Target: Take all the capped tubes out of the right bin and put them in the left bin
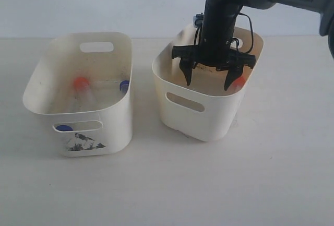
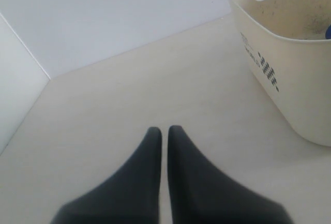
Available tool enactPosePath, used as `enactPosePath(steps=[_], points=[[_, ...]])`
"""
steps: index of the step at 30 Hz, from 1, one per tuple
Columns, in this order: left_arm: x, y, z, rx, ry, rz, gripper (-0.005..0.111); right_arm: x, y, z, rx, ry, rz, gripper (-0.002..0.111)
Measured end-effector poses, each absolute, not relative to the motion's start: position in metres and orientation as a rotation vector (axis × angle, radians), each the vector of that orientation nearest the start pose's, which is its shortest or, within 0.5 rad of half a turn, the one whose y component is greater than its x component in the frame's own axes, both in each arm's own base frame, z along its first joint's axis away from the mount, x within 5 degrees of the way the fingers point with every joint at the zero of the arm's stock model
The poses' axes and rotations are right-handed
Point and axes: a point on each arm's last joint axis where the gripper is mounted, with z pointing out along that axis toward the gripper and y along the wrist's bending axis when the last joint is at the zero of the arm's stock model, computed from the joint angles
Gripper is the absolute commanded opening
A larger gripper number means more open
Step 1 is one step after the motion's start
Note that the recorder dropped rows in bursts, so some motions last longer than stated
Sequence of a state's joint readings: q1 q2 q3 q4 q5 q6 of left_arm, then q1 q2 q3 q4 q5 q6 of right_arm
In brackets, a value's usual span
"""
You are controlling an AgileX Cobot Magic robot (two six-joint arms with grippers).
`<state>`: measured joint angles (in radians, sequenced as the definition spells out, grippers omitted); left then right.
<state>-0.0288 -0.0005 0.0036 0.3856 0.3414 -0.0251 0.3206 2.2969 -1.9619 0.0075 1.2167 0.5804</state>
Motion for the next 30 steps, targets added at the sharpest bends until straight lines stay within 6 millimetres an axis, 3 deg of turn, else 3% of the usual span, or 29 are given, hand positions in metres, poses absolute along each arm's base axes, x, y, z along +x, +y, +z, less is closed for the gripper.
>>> enactPosePath(steps=[9, 15, 30], points=[[0.054, 0.01, 0.183, 0.244, 1.799, 0.335, 0.004, 0.452, 0.146, 0.174, 0.596, 2.989, 0.053, 0.078], [0.054, 0.01, 0.183, 0.244, 1.799, 0.335, 0.004, 0.444, 0.135, 0.153, 0.748, 3.051, 0.044, 0.078], [0.054, 0.01, 0.183, 0.244, 1.799, 0.335, 0.004, 0.441, 0.133, 0.151, 0.699, 3.068, 0.035, 0.078]])
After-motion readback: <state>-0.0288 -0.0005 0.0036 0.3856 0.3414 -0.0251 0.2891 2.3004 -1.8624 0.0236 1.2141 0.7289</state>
